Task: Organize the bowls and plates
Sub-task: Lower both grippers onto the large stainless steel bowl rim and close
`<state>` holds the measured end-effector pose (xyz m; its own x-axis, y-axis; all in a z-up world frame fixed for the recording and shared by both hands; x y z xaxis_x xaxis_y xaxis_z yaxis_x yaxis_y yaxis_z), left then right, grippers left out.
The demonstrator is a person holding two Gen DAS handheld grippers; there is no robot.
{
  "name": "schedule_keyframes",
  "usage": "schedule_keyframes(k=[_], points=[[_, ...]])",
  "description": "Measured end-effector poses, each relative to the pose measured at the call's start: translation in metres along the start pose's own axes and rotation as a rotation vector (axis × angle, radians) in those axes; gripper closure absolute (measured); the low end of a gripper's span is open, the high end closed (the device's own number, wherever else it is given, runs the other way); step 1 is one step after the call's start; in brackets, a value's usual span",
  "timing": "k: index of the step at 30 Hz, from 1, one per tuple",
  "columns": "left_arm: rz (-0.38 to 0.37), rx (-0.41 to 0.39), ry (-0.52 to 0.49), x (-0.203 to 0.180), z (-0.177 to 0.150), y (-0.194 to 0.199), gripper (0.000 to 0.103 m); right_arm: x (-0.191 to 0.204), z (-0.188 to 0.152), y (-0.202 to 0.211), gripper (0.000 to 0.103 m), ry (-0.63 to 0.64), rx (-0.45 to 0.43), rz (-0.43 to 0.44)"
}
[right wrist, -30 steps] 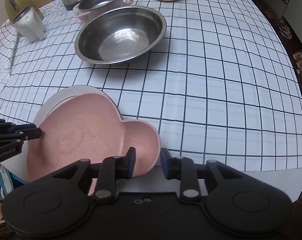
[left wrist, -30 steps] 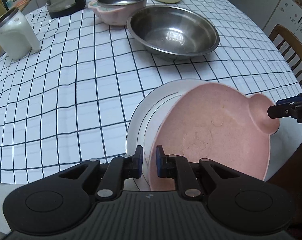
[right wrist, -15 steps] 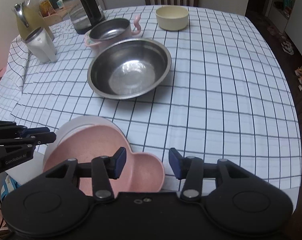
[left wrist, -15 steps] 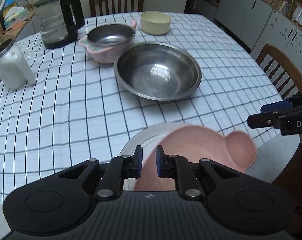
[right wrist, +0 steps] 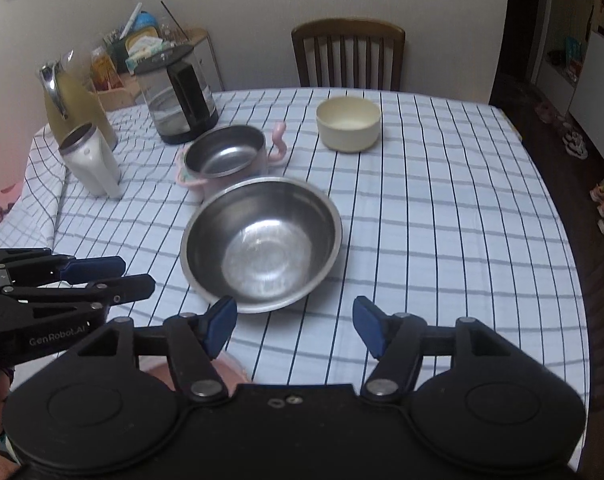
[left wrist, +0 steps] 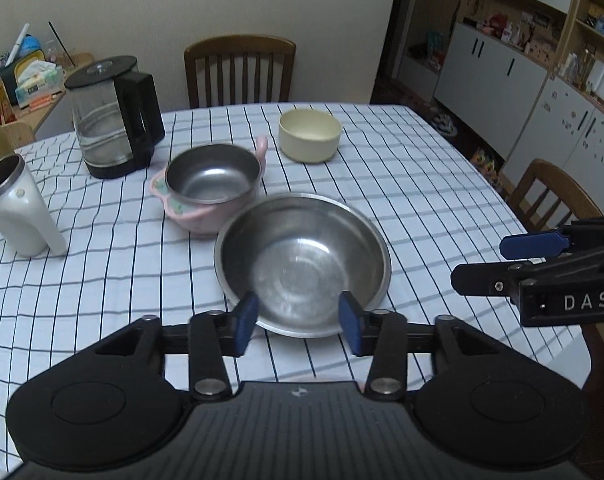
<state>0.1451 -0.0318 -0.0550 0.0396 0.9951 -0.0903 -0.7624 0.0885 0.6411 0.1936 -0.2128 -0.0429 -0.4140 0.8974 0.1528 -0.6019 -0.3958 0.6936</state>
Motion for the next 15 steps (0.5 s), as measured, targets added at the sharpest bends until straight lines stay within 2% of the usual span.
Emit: schedule_keyframes(k=[3,5,7,8,15], points=[[0.018,-0.024,0.011,0.0,0.01,-0.011,0.046,-0.005,0.012,-0.006,0.024,0.002,-0.04,0.003],[0.024,-0.038,0.022,0.001,0.015,-0.019,0.034,-0.01,0.018,-0.012,0.019,-0.003,-0.056,0.011],[0.04,-0.056,0.041,0.002,0.019,-0.029,0.027,-0.014,0.024,-0.021,0.013,-0.002,-0.07,0.021],[0.047,-0.063,0.048,0.003,0.02,-0.034,0.027,-0.015,0.027,-0.025,0.007,0.004,-0.075,0.021],[0.11,-0.012,0.117,0.022,0.02,-0.081,0.027,-0.028,0.039,-0.065,0.001,0.018,-0.088,0.018]])
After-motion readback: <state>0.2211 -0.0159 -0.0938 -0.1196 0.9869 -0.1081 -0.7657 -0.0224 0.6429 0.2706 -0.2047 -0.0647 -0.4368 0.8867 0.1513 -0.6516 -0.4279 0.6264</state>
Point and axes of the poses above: each gripper's, at about its wrist camera, not at the fingertips, and y roughly against the way its jaws point, x to its left, z to its top, the point moved 2 cm from there along -y, roughly the way its jaws point, and after that the axes turned 9 degrees about -x, right-handed, at the moved point
